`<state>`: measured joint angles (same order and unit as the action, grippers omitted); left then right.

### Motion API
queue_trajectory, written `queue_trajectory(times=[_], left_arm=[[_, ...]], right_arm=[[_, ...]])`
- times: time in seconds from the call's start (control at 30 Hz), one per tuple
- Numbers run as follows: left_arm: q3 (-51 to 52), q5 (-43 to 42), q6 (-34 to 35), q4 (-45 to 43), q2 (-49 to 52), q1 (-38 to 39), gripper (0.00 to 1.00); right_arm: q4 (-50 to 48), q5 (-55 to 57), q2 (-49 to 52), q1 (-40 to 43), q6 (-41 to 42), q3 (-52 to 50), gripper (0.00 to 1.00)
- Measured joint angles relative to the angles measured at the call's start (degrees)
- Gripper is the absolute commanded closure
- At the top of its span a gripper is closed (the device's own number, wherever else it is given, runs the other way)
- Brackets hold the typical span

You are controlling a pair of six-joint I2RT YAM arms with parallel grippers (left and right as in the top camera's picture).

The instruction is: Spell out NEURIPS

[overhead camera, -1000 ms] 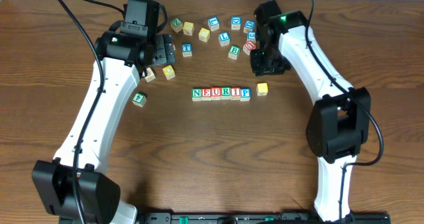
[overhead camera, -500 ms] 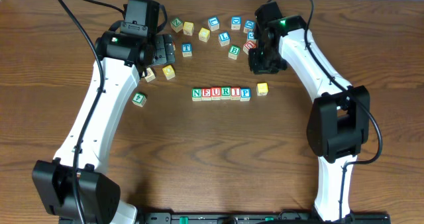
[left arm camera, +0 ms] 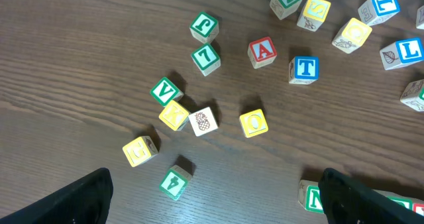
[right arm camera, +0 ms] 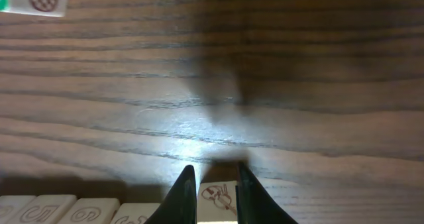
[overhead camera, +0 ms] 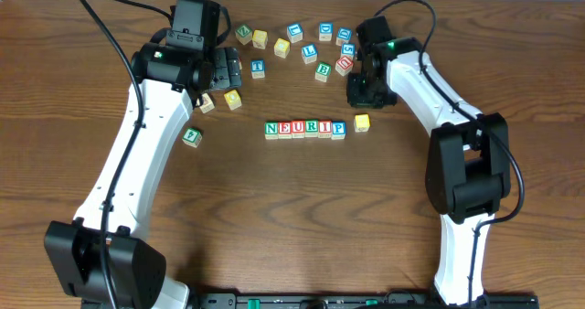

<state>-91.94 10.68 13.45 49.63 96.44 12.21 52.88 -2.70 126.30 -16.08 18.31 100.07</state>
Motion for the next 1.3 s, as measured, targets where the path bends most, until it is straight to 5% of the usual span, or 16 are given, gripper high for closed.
queue_trajectory(times=[1.3], left_arm=[[0.0,0.0,0.0,0.0,0.0,0.0,0.02]], right_arm=[[8.7,0.8,0.0,3.4,2.1,-1.6,0.90]])
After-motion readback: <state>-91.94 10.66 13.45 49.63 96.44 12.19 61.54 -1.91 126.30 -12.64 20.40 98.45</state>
